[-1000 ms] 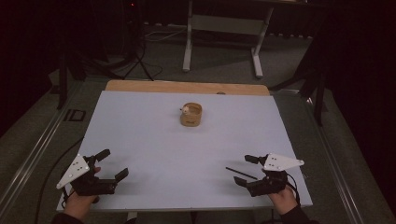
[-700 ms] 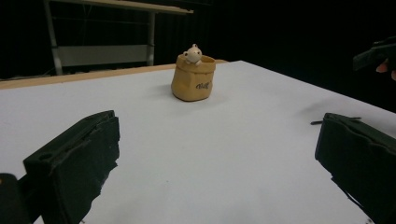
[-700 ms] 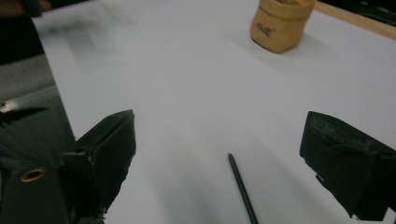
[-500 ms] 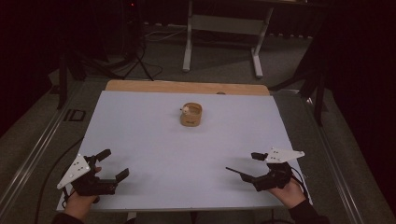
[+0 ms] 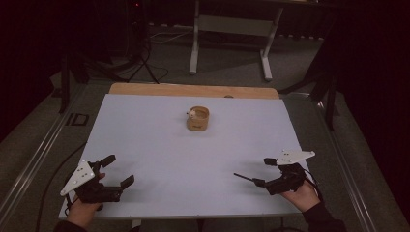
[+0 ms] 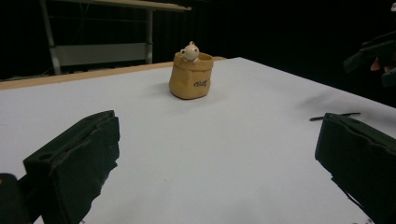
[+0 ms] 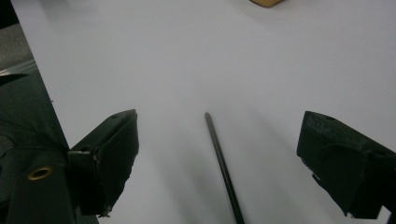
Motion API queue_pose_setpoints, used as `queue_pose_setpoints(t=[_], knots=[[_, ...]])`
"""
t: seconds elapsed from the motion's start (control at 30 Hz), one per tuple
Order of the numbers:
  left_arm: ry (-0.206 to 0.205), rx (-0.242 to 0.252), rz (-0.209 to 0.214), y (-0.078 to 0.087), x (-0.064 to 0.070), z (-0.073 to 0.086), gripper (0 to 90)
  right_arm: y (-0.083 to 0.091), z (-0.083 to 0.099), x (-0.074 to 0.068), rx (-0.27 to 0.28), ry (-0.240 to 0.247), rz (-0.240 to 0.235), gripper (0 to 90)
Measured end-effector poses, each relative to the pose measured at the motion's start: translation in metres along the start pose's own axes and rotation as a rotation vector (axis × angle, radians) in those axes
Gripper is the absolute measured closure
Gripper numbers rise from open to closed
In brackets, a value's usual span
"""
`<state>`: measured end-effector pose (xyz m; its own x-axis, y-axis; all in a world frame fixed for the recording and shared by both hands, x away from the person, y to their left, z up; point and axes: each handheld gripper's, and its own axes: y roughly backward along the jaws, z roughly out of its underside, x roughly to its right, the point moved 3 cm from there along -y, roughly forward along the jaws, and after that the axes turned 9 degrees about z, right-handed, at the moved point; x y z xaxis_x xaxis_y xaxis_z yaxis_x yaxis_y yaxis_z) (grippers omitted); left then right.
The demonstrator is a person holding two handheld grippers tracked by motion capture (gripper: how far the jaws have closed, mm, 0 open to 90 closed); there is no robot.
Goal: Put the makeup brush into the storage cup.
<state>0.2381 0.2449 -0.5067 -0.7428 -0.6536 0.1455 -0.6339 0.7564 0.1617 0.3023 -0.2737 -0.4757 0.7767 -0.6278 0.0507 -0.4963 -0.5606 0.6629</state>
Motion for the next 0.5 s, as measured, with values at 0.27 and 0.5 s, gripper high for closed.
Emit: queue_pose_setpoints(t=[0.27, 0.5], knots=[[-0.003, -0.003, 0.001, -0.0004, 0.0004, 0.0001, 0.2, -0.0005, 0.0034, 0.0065, -0.059, 0.001, -0.026, 14.0], [-0.001, -0.004, 0.002, -0.0007, 0.0001, 0.0004, 0.2, -0.004, 0.0083, 0.0104, -0.122, 0.006, -0.049, 14.6]])
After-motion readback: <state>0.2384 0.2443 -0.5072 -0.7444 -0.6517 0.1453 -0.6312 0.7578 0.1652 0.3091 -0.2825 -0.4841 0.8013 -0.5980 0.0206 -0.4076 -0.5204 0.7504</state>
